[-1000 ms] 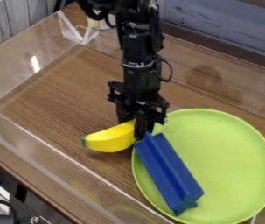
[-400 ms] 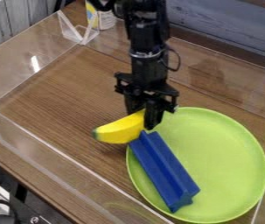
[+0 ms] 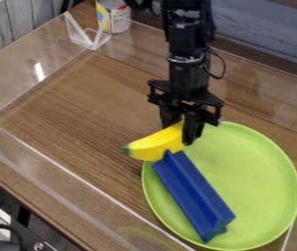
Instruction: Put the banana in the green plate
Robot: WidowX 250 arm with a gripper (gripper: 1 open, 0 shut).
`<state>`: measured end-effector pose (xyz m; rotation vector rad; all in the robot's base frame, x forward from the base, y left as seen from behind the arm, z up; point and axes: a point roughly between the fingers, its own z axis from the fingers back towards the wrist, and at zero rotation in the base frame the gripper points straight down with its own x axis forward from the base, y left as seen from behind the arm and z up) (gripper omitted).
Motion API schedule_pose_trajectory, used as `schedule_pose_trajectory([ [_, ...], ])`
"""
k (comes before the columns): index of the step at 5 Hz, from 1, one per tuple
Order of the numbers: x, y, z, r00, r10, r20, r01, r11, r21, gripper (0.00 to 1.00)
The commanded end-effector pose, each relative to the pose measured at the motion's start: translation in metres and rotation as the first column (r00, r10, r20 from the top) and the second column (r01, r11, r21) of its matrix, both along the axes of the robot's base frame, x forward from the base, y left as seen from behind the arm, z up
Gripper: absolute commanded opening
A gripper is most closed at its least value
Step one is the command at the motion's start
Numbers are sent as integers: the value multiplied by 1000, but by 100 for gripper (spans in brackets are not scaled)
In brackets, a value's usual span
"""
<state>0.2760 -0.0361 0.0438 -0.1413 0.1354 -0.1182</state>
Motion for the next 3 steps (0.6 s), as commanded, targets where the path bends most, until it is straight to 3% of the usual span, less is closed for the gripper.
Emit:
schedule_pose_trajectory([
  [1,7,-20,11,998,-27,53,28,1000,-11,0],
  [3,7,-71,-2,997,-60,54,61,998,-15,0],
])
